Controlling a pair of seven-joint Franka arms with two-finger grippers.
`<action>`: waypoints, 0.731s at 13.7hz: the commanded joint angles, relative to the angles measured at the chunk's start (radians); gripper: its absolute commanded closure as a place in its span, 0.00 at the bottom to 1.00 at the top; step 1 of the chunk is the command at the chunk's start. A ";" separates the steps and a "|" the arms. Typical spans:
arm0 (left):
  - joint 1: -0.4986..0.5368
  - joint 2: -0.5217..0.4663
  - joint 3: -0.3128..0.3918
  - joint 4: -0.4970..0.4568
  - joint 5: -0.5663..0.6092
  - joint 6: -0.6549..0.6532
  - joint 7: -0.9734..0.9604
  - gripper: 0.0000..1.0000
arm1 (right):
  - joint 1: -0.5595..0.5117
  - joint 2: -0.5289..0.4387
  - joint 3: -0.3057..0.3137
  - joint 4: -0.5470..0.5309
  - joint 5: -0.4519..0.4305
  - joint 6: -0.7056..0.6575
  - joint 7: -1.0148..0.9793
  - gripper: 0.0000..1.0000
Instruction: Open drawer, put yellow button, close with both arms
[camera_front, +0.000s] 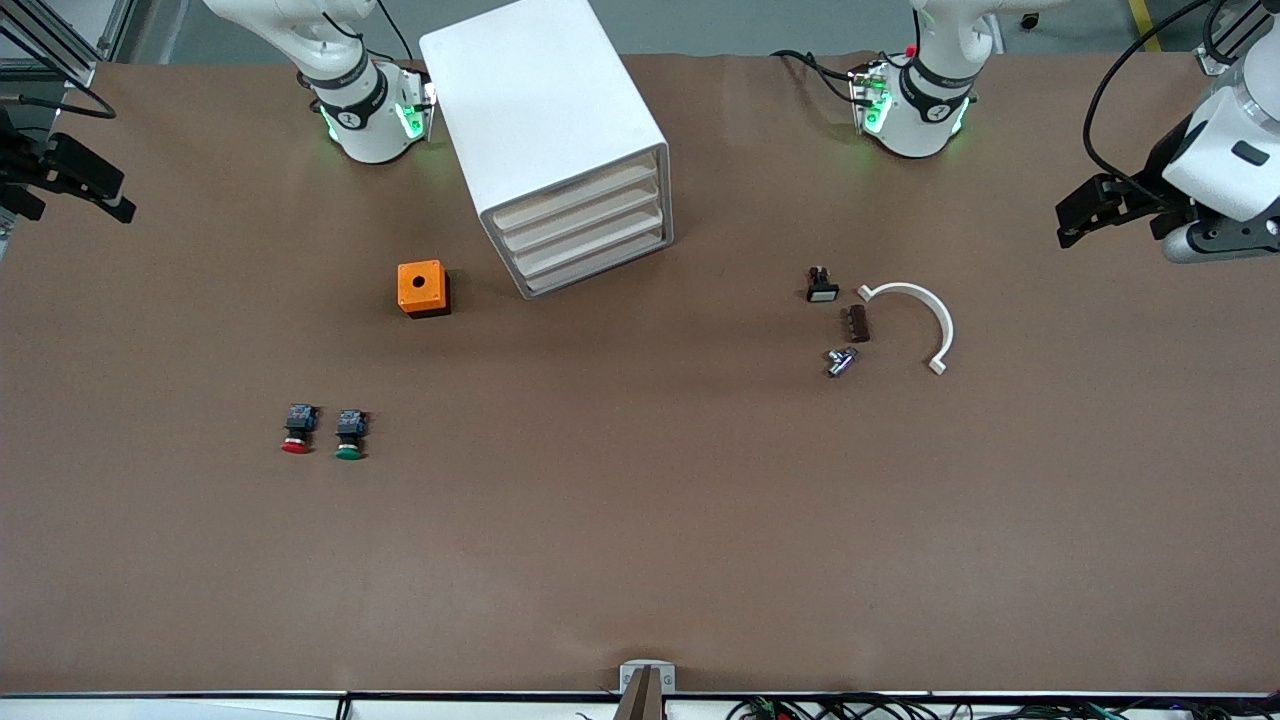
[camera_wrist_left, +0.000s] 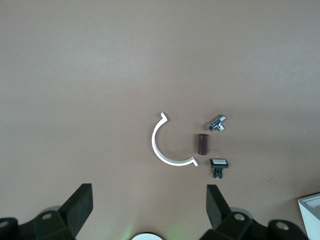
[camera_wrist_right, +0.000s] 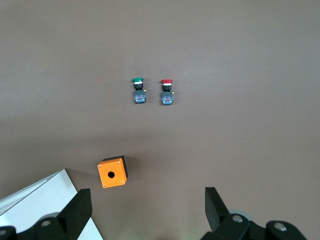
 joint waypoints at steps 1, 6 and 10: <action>-0.007 -0.017 0.005 0.006 0.001 0.013 0.021 0.00 | -0.017 0.009 0.015 0.019 -0.015 -0.002 -0.011 0.00; -0.004 -0.026 0.006 0.015 -0.004 -0.025 0.022 0.00 | -0.018 0.009 0.015 0.019 -0.018 -0.002 -0.011 0.00; -0.004 -0.026 0.003 0.034 -0.004 -0.039 0.021 0.00 | -0.017 0.009 0.015 0.020 -0.041 -0.002 -0.011 0.00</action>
